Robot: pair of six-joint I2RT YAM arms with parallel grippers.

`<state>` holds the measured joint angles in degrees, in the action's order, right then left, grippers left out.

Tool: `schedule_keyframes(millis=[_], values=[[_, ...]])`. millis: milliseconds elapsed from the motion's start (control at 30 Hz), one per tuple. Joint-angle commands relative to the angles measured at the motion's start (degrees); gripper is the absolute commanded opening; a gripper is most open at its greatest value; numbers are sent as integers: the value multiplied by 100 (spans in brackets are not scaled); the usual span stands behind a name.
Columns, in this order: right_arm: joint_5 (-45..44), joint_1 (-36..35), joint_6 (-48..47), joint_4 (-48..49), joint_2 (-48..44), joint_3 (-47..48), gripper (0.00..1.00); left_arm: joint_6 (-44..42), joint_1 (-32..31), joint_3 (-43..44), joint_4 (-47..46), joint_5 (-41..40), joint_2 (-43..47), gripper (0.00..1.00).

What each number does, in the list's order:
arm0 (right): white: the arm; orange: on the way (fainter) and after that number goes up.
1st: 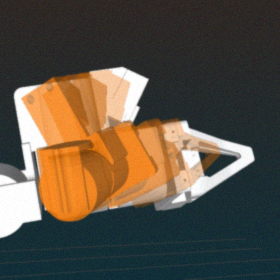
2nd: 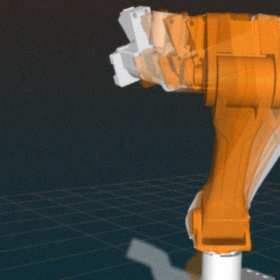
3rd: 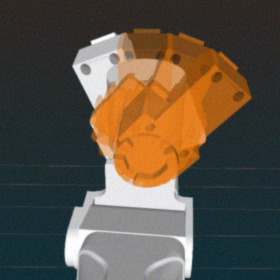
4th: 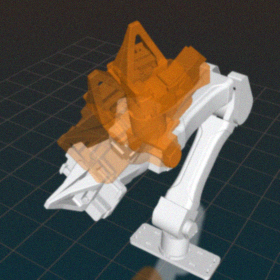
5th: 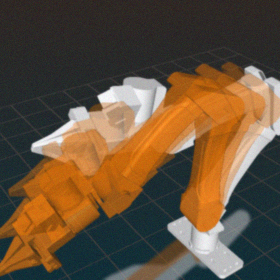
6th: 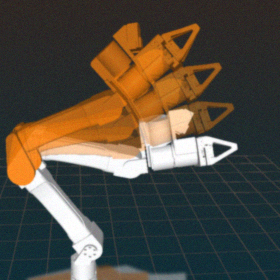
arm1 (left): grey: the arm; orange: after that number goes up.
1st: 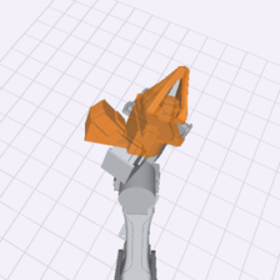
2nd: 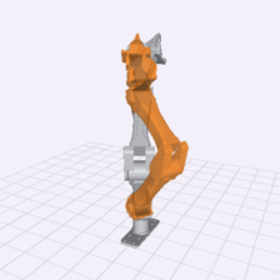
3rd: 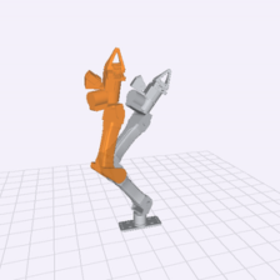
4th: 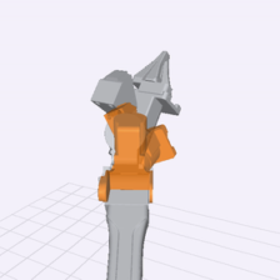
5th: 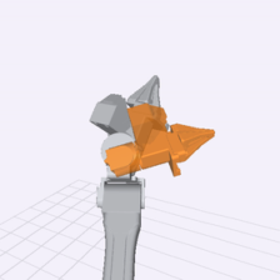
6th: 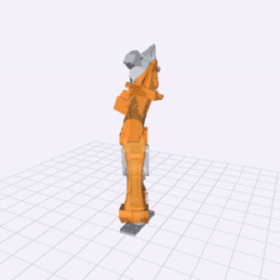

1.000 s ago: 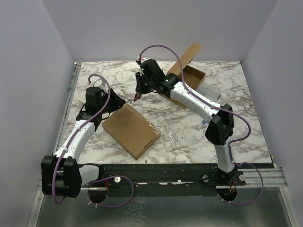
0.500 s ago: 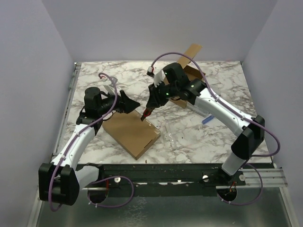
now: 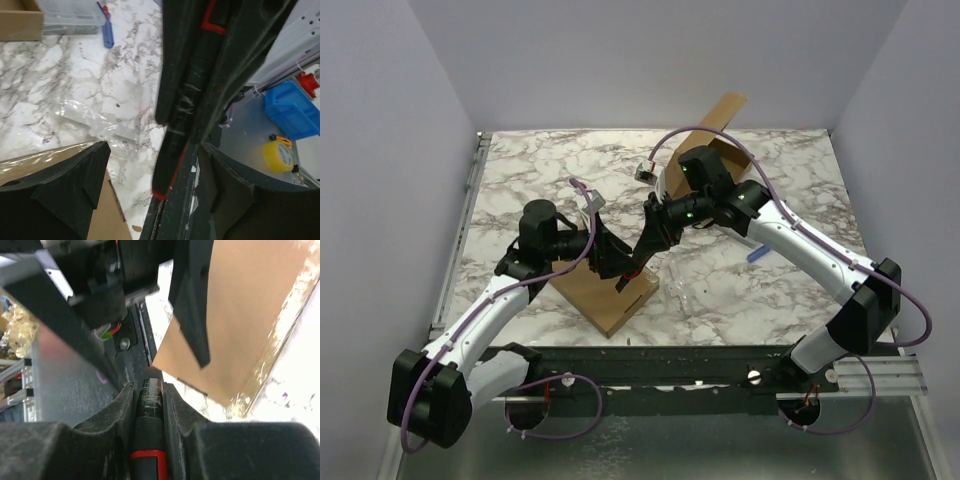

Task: Unpack the express box
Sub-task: Cut the express box at the center of the board.

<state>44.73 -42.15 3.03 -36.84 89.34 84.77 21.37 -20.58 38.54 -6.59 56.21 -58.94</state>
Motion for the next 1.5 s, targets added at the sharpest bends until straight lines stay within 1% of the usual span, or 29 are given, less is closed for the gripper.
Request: schedule_keyframes(millis=[0,67,133,233,333,467,500,533,600,633,667,700,733,767,833,933,1000,1100,1200,1267,1300,1333,1367,1400,1433,1467], values=[[-437,-28,167,687,-45,-25,0,-259,-246,-34,139,160,262,79],[-622,65,236,728,-125,-152,0,-277,-229,-77,242,-147,473,80],[-557,156,337,908,-245,-320,0,-257,-234,-171,201,-127,648,82],[67,169,402,1085,-248,-373,0,-70,-245,-293,-40,111,613,81],[607,137,402,1110,-63,-279,0,-5,-245,-238,-137,281,305,76],[608,119,494,1283,8,-303,0,112,-271,-147,-396,435,72,65],[687,119,548,1368,-4,-315,0,118,-278,-130,-403,461,27,60],[754,113,599,1455,-11,-339,0,114,-280,-116,-413,496,-18,49],[794,111,685,1550,-29,-372,0,106,-280,-115,-413,515,-52,26],[684,117,792,1606,-35,-400,1,88,-280,-114,-414,518,-51,12],[440,118,988,1699,-52,-452,11,67,-281,-123,-413,456,-29,1],[228,130,1187,1800,-77,-533,27,62,-280,-140,-428,360,16,0],[173,155,1404,2030,-116,-688,43,87,-280,-164,-508,307,62,0],[271,183,1605,2386,-162,-859,51,174,-282,-200,-641,271,119,0],[405,193,2100,3120,-266,-1268,55,297,-272,-258,-890,148,237,0],[654,190,2889,4564,-497,-1898,54,355,-276,-319,-1072,3,337,0],[686,198,3276,5334,-635,-2249,51,416,-276,-349,-1161,1,335,0],[684,196,3534,5950,-658,-2439,42,549,-271,-390,-1313,94,269,0],[869,174,4054,6851,-439,-2532,38,622,-272,-404,-1380,180,187,0],[830,164,4304,7159,-288,-2600,31,679,-276,-393,-1380,82,185,0],[799,163,4329,7171,-220,-2593,22,736,-272,-392,-1379,-70,212,9],[671,175,4294,7068,-186,-2583,11,779,-271,-404,-1332,-278,242,23],[284,184,4034,6715,-227,-2561,6,798,-271,-404,-1200,-555,295,38],[-332,197,3718,6255,-327,-2502,1,692,-271,-351,-806,-971,354,49],[-1298,198,3429,5673,-473,-2446,0,563,-273,-300,-416,-1427,431,57],[-2143,198,3257,5306,-602,-2417,0,496,-267,-283,-130,-1855,494,61]])
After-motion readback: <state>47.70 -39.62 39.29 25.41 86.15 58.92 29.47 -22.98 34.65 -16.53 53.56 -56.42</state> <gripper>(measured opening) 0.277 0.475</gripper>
